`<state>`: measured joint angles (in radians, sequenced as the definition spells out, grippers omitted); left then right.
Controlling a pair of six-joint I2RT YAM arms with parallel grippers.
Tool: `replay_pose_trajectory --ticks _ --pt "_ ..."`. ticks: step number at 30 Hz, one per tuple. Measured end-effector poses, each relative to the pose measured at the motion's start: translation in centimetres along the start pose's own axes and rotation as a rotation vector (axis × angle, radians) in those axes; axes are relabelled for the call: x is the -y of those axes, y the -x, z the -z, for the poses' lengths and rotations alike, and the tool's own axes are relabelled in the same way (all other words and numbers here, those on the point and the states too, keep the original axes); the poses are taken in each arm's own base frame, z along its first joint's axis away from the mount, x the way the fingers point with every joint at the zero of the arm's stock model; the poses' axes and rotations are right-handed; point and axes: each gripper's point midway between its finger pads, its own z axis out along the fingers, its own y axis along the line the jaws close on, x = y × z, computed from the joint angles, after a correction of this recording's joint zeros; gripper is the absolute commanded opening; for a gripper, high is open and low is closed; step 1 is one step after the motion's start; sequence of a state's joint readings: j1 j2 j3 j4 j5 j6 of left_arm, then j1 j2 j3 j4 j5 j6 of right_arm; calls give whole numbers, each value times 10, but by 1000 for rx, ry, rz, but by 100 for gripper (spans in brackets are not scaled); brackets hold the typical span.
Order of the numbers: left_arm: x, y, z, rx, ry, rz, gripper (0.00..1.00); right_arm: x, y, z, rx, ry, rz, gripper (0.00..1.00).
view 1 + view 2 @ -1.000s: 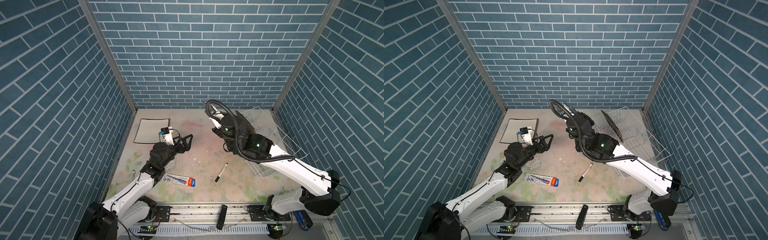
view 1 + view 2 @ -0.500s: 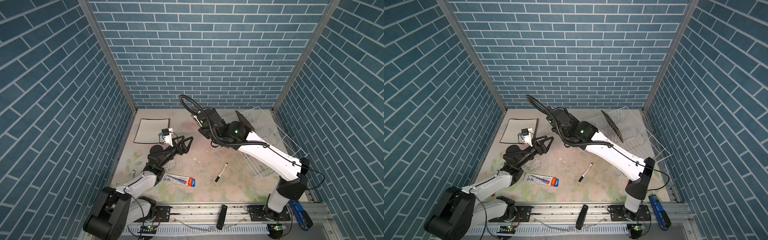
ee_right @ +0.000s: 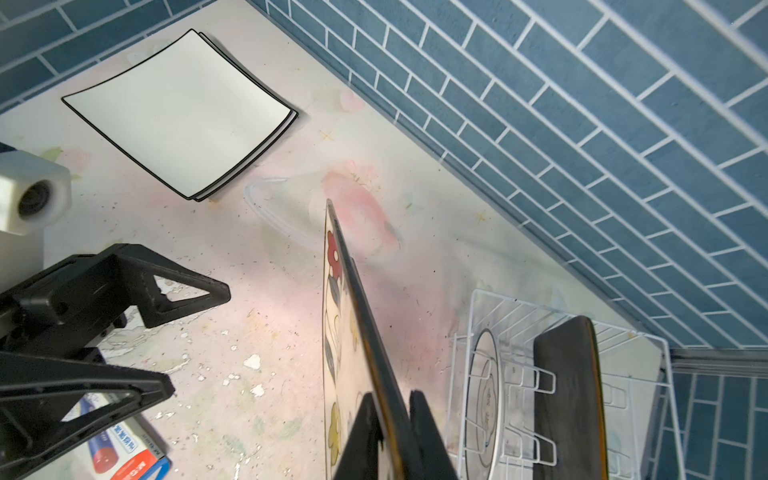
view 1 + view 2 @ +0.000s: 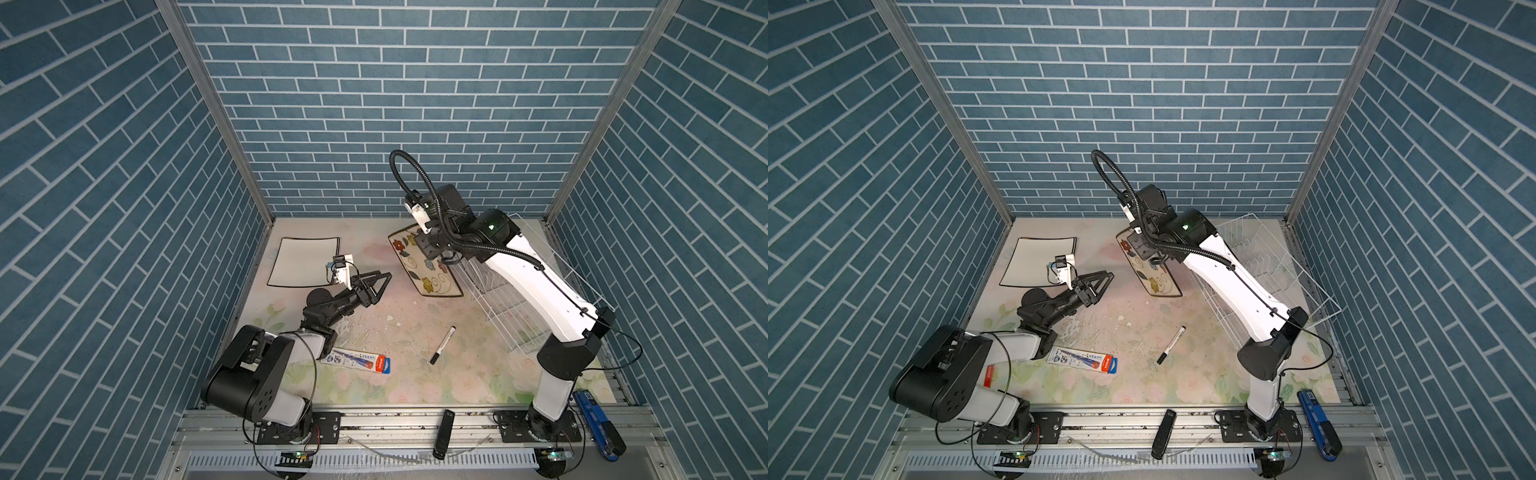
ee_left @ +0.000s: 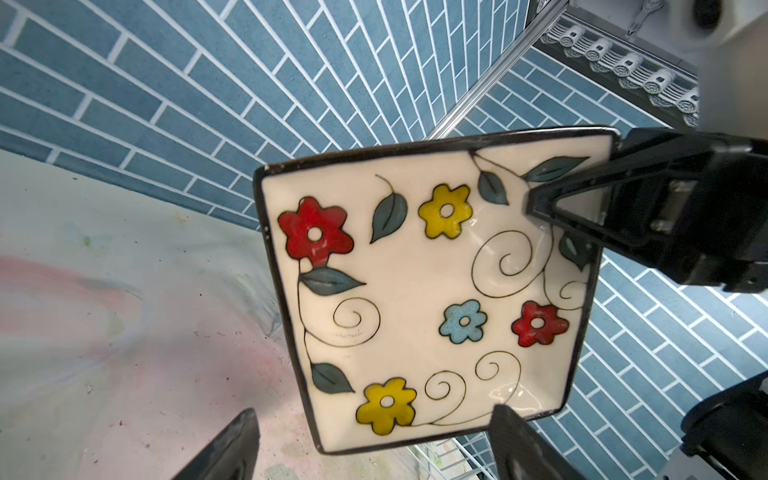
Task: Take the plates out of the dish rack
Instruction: 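Lift the floral plate up out of the rack with the right gripper, then carry the floral plate toward the left gripper while the left gripper reaches to it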
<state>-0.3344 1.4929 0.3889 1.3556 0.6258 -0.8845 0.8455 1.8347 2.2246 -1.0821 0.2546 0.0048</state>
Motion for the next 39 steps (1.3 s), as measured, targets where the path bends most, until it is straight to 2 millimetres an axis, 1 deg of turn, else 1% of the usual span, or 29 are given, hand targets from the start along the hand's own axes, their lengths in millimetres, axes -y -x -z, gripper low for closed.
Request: replay_pose_trajectory --ticks 6,10,13,17,21,26,28,31,33,36,39 --pt "-10 2 -3 -3 16 21 88 10 -6 -13 -48 122 -95 0" --pt "-15 3 -6 -27 34 45 88 14 -11 -17 -72 206 -163 0" --pt "-24 -3 -7 -66 79 69 89 18 -14 -17 -81 250 -203 0" --pt "-32 -14 -1 -122 152 84 91 19 -13 -18 -75 316 -250 0" --pt "-29 -19 1 -159 149 96 91 13 -16 -27 -76 403 -303 0" --pt "-24 -24 -1 -202 125 119 88 -1 -34 -47 -117 507 -379 0" --pt "-26 -26 0 -219 136 130 87 -3 -40 -51 -125 533 -406 0" --pt "-23 -26 2 -247 151 132 87 -4 -44 -50 -112 578 -440 0" --pt "-17 -22 2 -257 150 116 87 -3 -44 -47 -95 606 -463 0" --pt "-9 -15 2 -265 151 93 88 1 -40 -41 -54 645 -496 0" --pt "-7 -17 3 -287 156 95 87 5 -34 -37 -8 684 -521 0"
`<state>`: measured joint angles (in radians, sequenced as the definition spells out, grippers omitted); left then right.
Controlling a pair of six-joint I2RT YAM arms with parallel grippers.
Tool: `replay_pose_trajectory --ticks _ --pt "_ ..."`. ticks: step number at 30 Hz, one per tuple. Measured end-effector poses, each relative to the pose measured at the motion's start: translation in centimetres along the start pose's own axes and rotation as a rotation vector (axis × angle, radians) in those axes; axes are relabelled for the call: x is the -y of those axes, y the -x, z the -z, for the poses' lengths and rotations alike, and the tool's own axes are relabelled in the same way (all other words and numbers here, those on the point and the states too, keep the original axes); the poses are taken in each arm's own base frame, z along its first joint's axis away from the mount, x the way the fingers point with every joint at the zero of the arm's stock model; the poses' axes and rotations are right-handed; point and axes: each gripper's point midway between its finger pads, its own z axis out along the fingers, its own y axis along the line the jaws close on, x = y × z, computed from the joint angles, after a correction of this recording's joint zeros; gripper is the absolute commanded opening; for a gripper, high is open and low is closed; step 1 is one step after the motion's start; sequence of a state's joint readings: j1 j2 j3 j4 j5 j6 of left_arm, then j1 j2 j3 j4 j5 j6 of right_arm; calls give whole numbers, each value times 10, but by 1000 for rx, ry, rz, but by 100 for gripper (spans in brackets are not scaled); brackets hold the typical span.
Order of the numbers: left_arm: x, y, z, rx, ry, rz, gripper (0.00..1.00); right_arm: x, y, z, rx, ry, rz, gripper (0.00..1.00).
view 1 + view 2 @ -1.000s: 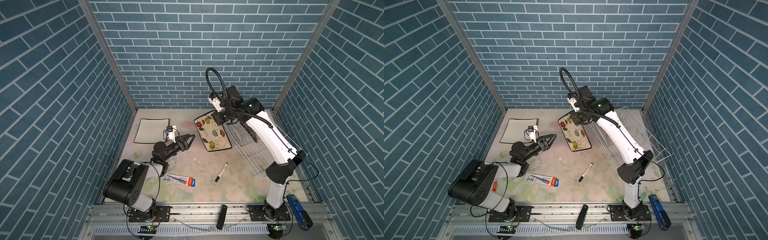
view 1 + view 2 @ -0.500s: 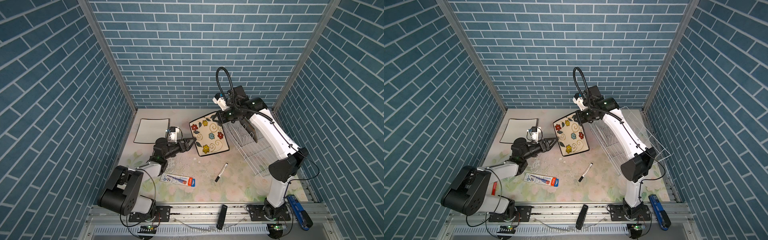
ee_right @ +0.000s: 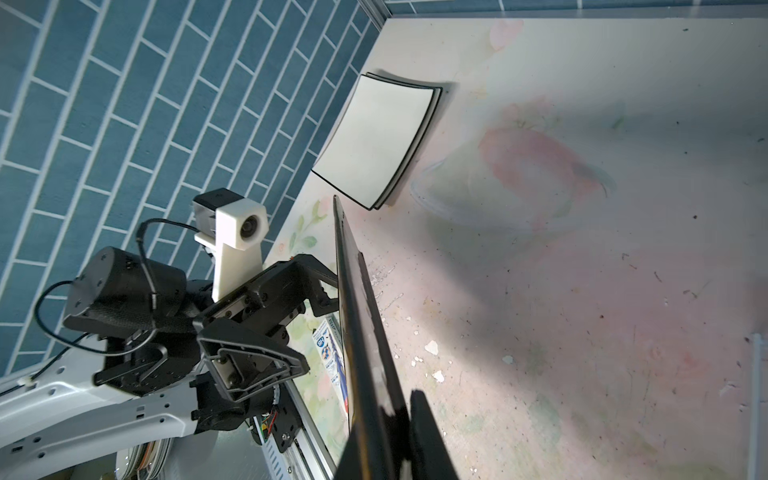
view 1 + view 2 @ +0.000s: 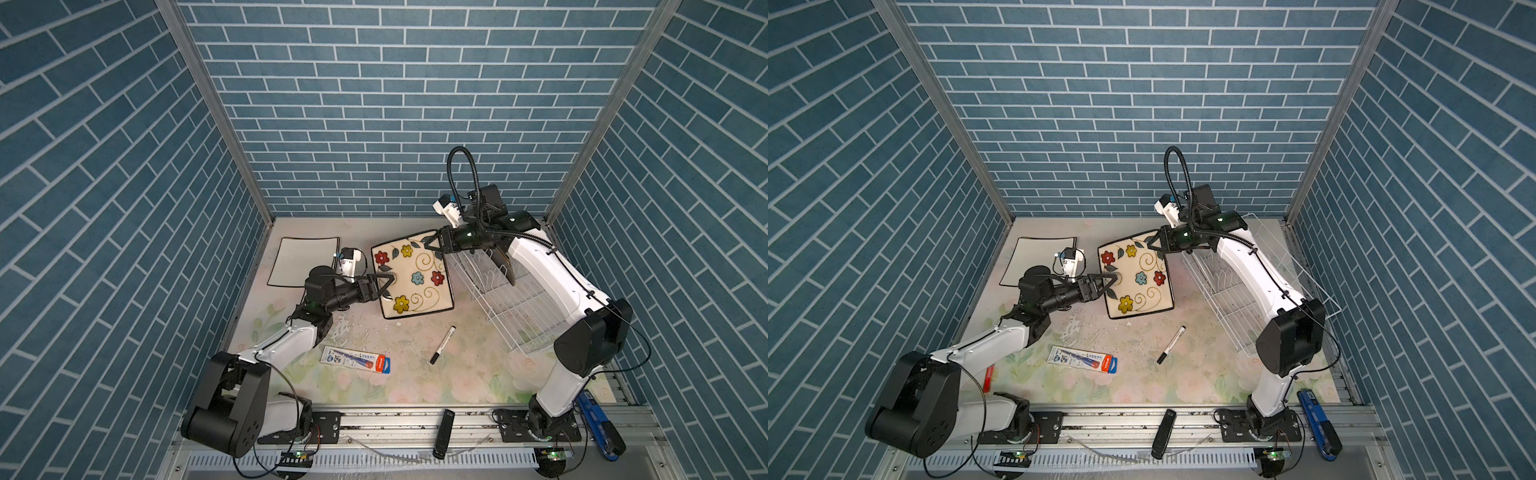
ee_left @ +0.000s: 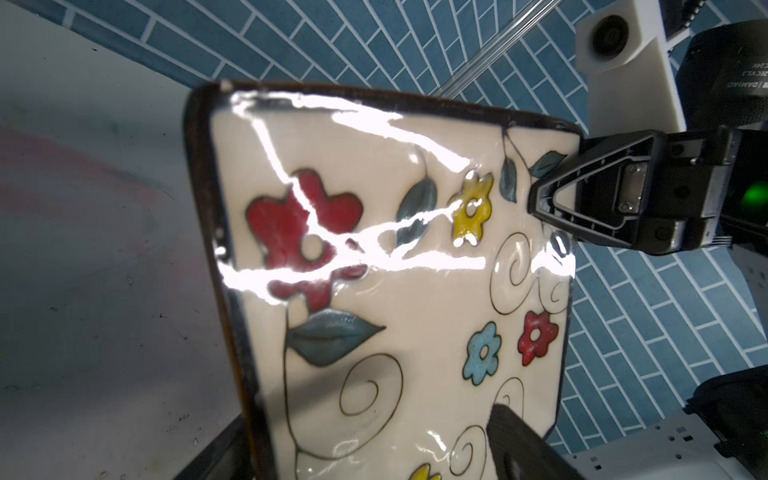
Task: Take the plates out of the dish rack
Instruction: 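Carry the floral plate toward the left gripper while the left gripper reaches to it, then grasp the floral plate edge with the left gripper and open the right gripper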
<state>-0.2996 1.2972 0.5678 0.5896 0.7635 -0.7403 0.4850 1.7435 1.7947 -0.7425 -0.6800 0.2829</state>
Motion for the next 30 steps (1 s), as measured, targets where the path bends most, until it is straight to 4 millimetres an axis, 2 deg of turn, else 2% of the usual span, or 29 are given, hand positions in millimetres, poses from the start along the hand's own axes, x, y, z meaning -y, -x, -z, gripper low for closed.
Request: replay_pose_trajectory --ticks 6,11,17,22,30 --pt "-4 -12 0 -64 21 40 86 4 2 5 44 93 -38 0" --pt "9 -5 4 -74 13 18 80 9 -2 7 55 145 -67 0" --pt "21 -2 5 -92 -19 12 69 4 2 12 72 195 -44 0" --pt "25 -4 6 -108 -39 30 69 4 -6 7 73 243 -43 0" --pt "34 1 7 -96 -65 41 60 9 -14 2 99 290 -95 0"
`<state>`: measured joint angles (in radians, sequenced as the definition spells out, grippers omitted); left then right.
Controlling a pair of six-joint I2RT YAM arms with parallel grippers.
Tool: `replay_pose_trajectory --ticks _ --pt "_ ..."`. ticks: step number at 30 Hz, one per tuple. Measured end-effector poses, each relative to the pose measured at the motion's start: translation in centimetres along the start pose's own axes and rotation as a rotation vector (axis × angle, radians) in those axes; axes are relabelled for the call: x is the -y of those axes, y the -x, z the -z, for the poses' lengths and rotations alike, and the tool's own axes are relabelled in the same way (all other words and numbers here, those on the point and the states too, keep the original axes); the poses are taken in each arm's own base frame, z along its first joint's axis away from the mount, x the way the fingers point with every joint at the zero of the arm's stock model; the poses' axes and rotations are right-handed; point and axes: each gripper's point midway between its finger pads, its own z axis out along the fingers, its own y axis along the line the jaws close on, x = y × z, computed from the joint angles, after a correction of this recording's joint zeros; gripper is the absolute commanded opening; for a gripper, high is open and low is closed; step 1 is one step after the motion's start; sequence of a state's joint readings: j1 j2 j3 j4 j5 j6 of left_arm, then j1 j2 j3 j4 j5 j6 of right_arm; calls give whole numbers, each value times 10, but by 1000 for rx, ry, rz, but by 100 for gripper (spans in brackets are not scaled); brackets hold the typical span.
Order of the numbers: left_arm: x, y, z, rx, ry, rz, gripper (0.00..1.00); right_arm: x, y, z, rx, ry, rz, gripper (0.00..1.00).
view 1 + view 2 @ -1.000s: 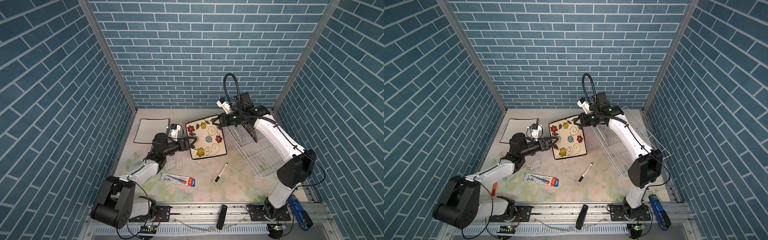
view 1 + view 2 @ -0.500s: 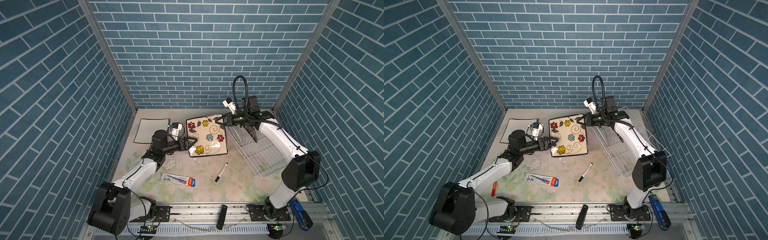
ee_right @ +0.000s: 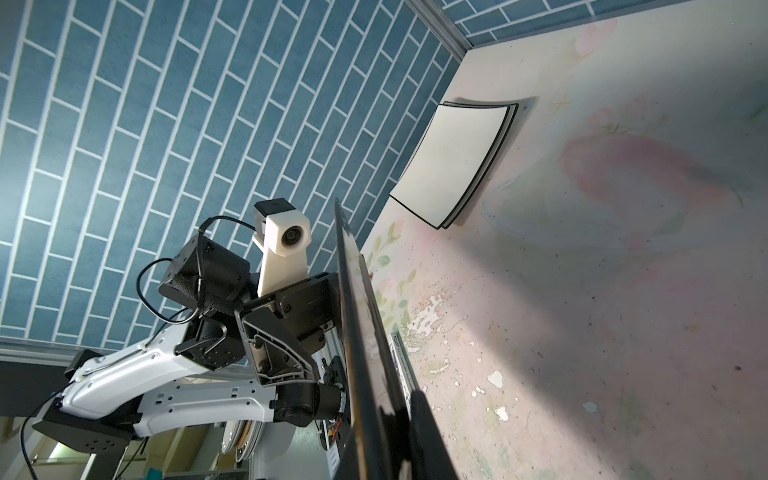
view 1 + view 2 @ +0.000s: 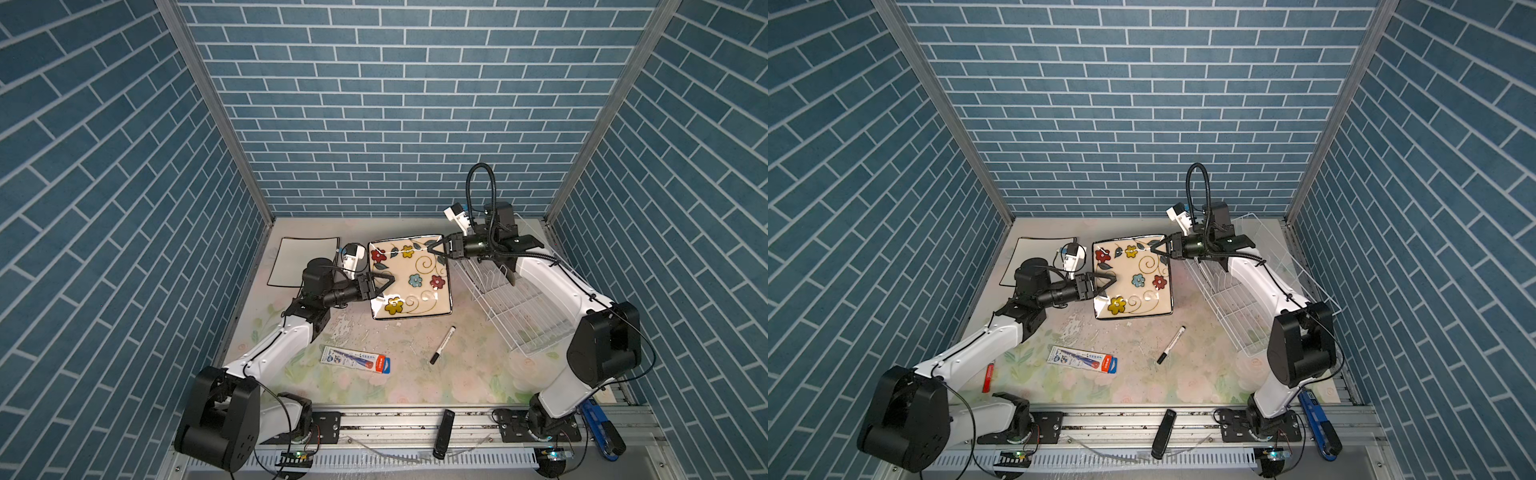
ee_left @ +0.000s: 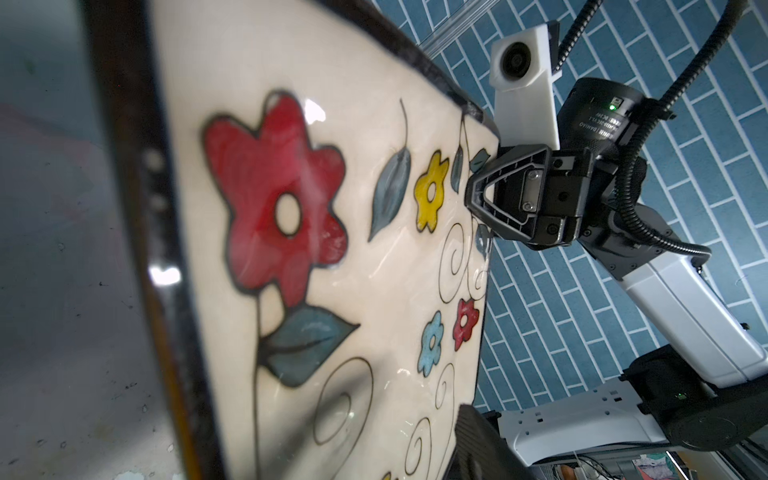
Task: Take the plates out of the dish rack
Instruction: 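Grasp the floral plate edge with the left gripper and open the right gripper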
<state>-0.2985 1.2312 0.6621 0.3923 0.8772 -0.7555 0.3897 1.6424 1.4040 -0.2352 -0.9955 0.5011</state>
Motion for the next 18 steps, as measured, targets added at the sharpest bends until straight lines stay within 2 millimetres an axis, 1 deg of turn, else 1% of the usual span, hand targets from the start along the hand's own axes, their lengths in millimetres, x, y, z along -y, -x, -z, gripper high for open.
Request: replay_pose_trajectory --ticks 5,7,13,16,18 --pt "9 8 0 30 -30 -8 53 -10 6 6 48 27 23 0" --pt "13 13 1 46 -47 -15 48 -14 10 8 60 41 30 0" --pt "19 20 2 70 -71 -10 26 -19 14 11 73 69 31 0" --pt "19 21 1 72 -76 -1 18 -21 15 14 78 77 29 0" --pt "23 21 2 68 -95 1 10 -22 16 16 82 81 36 0"
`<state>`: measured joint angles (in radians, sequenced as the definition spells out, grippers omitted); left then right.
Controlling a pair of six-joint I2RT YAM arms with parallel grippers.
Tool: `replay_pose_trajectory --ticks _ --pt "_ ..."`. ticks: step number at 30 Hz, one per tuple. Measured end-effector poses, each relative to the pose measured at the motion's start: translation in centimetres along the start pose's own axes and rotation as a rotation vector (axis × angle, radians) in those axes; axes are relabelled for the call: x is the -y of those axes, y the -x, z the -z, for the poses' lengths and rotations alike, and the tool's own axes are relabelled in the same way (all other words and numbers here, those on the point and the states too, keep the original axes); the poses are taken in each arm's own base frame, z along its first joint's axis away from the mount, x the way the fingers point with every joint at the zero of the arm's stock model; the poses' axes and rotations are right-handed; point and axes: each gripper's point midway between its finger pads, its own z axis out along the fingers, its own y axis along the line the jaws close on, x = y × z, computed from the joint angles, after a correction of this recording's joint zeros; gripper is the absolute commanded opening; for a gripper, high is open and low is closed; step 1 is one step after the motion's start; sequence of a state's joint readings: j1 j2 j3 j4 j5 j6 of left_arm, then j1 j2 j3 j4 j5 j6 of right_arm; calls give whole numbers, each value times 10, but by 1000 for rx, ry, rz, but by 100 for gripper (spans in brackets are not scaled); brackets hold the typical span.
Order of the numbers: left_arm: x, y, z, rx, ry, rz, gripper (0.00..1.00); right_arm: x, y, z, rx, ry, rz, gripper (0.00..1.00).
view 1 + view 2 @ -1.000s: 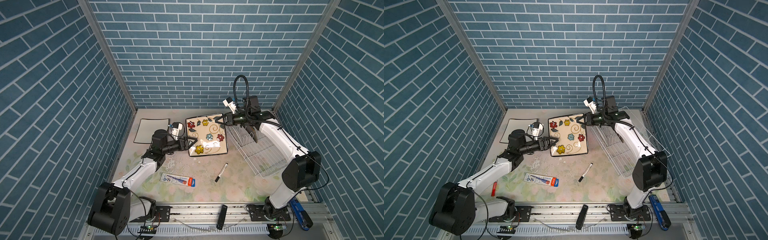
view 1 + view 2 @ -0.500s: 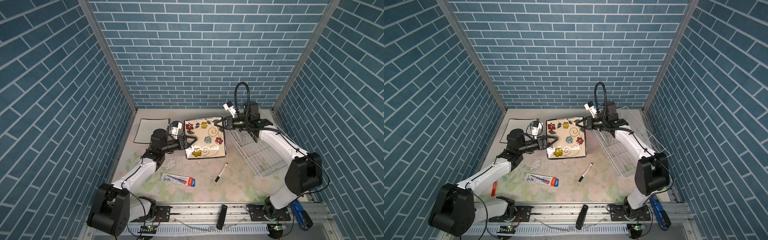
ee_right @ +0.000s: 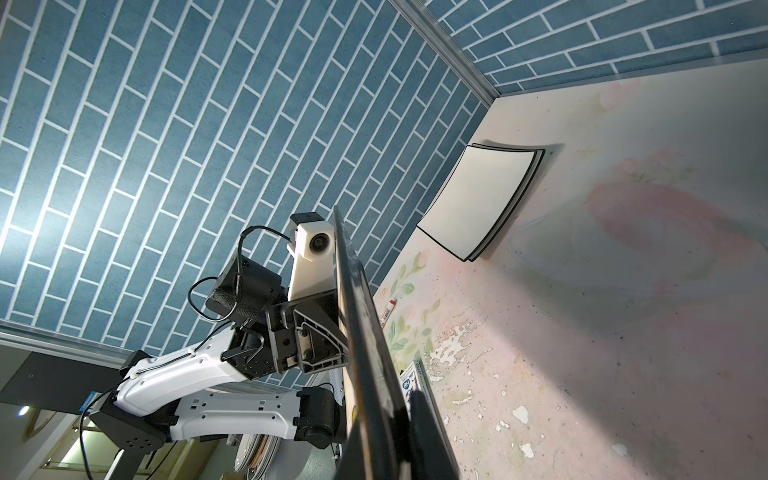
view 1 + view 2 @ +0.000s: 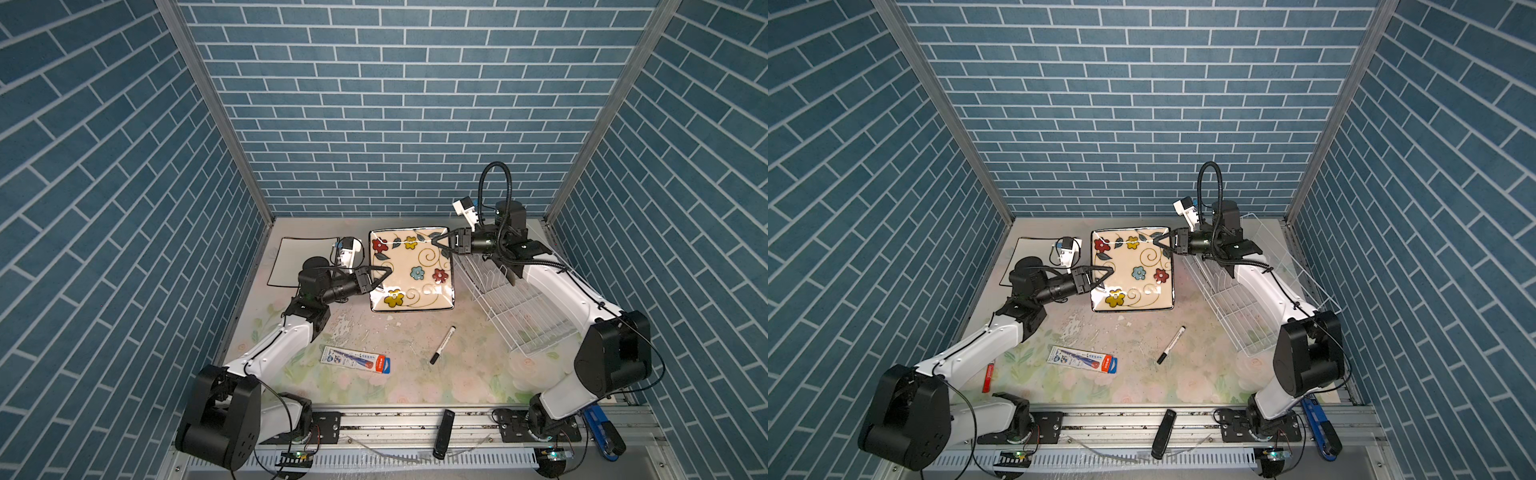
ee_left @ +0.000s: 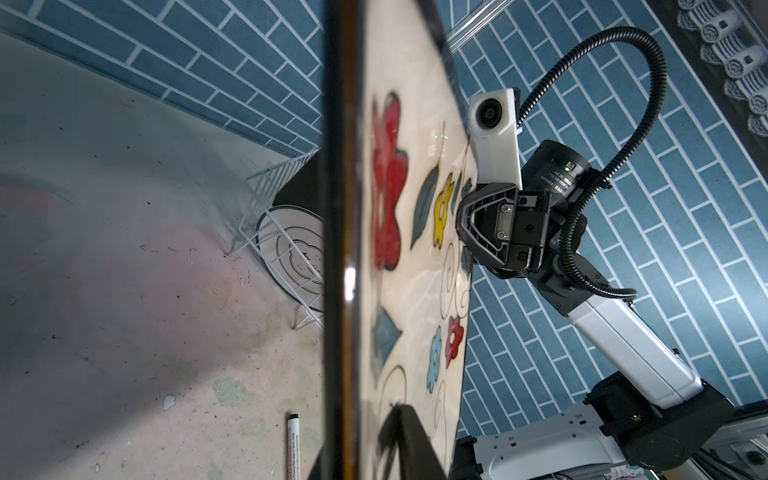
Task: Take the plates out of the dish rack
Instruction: 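Grasp the floral plate edge with the left gripper and open the right gripper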
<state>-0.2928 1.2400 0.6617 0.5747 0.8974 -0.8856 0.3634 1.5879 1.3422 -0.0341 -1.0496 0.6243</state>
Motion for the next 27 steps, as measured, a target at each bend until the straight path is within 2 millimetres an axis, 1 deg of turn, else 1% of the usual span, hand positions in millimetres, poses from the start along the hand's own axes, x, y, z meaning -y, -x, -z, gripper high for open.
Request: replay_pose_trajectory --ticks 2,3,4,5,6,9,11,12,18,20,22,24,27 --pt "5 1 0 -1 -21 -6 2 -2 1 2 0 14 9 0" --pt "7 0 -1 -4 -26 -3 0 -4 2 3 -2 24 14 1" --pt "7 0 -1 -6 -29 -3 0 -5 2 3 -2 29 18 10" --pt "8 0 -1 -7 -33 -4 0 -5 2 3 -2 31 20 13" --pt "8 0 -1 -7 -34 -4 0 -6 2 3 -3 33 20 19" --pt "10 0 0 -11 -44 -22 0 -6 2 4 -3 35 -10 44" --pt "9 -1 -1 -13 -38 -17 0 -5 3 5 -1 35 -34 54" --pt "6 -2 0 -14 -31 -11 0 -6 4 6 3 35 -30 57" --pt "3 -1 2 -6 -19 -6 0 -7 6 9 12 36 -33 67" --pt "3 1 3 -1 -17 -4 0 -8 7 10 15 35 -36 77" --pt "0 2 5 8 -8 4 0 -9 9 13 24 31 -37 83" --pt "-3 2 7 15 -3 12 0 -9 11 17 36 23 -36 87" --pt "-7 5 10 31 11 25 0 -8 15 24 59 4 -31 91"
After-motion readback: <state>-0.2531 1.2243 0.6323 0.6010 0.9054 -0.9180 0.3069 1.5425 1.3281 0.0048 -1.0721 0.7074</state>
